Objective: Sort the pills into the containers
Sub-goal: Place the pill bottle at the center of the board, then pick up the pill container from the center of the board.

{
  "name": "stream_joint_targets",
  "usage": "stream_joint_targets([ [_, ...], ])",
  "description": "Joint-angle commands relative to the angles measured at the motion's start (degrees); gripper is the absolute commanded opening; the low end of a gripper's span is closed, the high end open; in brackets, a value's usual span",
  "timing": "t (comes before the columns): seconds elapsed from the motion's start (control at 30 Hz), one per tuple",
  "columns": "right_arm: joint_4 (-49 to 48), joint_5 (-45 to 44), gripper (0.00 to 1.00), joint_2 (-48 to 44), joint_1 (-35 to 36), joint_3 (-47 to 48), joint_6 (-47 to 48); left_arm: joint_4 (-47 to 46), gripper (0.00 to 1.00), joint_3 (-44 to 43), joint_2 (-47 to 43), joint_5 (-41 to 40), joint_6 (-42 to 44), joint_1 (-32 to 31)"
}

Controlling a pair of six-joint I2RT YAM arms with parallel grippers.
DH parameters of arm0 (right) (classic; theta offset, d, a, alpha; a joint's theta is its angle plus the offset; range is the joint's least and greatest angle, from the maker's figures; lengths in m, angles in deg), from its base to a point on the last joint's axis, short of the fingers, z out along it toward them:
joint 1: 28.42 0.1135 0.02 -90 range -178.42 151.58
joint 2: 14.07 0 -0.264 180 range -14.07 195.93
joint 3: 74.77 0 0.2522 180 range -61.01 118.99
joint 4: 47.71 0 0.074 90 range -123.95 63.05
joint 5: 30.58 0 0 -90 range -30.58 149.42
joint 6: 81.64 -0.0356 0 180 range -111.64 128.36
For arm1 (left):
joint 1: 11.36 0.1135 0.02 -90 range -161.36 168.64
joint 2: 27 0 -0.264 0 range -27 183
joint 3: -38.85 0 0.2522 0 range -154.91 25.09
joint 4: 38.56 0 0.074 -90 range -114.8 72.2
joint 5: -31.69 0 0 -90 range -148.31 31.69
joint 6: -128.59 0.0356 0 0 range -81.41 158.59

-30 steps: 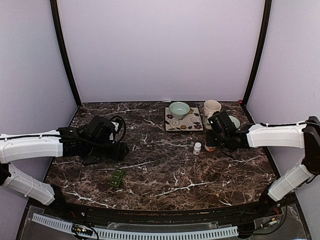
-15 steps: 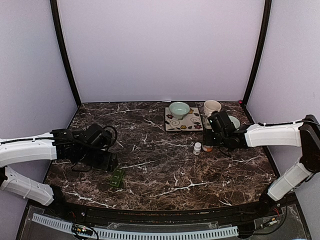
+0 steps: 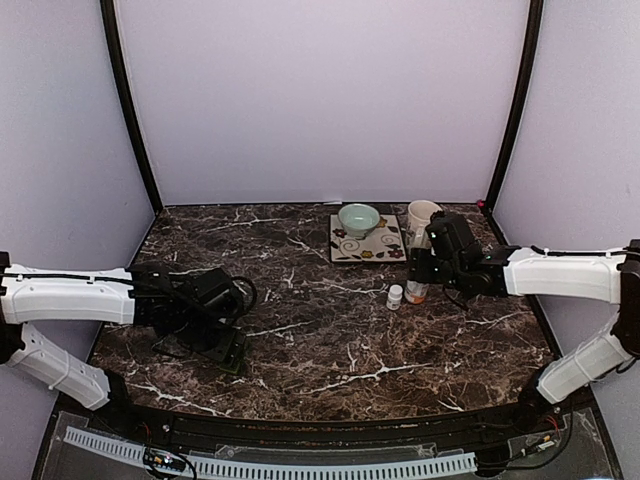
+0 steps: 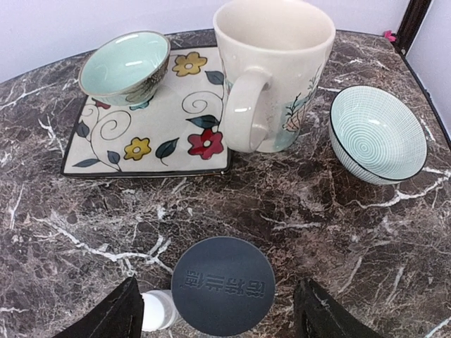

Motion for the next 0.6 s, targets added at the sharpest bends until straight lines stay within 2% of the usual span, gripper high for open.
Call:
stream_joint_targets([
  [0.0, -0.2, -1.4, 0.74, -3.8, -0.4, -0.8, 0.4, 1.3, 0.75, -1.1, 1.2, 0.9, -0.3, -0.7],
  [0.57, 3.9, -2.4, 0.76, -12.1, 1.8, -0.2, 0.2, -3.4, 0.75, -1.6, 10.6, -1.8, 1.7, -0.6],
])
